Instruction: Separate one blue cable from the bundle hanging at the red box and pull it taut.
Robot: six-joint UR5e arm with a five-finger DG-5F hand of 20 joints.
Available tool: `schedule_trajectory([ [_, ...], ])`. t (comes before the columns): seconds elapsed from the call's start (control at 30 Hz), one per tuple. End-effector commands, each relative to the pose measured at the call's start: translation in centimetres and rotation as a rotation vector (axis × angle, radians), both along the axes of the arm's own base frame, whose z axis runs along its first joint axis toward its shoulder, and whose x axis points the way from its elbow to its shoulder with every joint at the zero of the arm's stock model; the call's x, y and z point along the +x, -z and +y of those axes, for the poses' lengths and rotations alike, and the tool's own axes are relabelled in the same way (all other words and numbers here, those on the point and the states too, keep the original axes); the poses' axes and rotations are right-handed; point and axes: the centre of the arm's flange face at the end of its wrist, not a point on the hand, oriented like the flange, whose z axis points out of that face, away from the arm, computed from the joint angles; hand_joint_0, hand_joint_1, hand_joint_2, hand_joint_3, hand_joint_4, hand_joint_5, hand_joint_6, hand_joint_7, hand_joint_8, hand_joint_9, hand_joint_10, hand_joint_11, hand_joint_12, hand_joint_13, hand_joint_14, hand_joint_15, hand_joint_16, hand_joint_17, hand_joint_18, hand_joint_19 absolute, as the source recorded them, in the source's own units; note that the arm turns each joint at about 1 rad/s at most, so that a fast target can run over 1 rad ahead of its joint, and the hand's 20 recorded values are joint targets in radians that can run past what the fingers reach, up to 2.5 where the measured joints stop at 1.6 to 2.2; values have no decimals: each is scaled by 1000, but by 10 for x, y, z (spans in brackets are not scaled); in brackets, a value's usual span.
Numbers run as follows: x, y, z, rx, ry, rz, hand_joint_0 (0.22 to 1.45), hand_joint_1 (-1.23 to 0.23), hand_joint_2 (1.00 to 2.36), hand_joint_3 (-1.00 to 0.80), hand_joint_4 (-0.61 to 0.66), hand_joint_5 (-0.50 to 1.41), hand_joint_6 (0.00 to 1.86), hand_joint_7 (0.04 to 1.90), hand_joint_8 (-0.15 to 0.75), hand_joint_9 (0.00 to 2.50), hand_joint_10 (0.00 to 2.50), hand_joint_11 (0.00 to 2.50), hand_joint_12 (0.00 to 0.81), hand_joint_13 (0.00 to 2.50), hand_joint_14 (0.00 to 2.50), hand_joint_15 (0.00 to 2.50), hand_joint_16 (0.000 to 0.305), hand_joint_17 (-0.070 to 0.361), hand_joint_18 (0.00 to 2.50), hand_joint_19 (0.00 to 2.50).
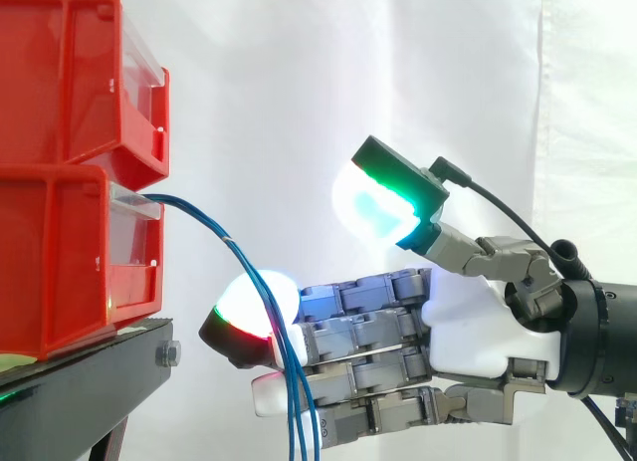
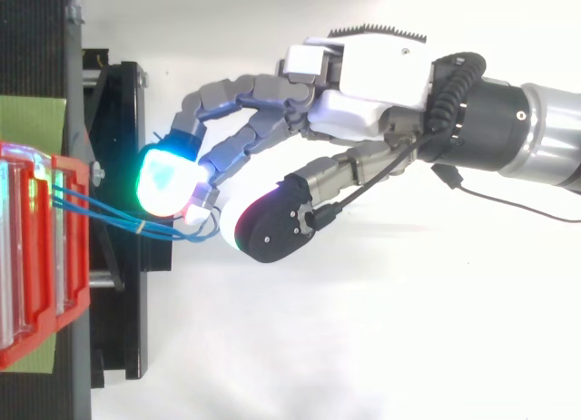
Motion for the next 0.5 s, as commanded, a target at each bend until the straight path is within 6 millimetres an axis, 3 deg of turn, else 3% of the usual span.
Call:
schedule_trajectory([
  [0.0, 0, 1, 2, 1, -4, -1, 573, -721, 1000, -500, 281, -170, 503, 967, 282, 811, 19, 551, 314, 725, 15, 411, 36, 80, 497, 459],
  [0.47, -1, 3, 8, -10, -22, 22, 575, -696, 1000, -500, 289, -168, 503, 960, 281, 819, 19, 560, 318, 734, 15, 421, 35, 79, 503, 476],
])
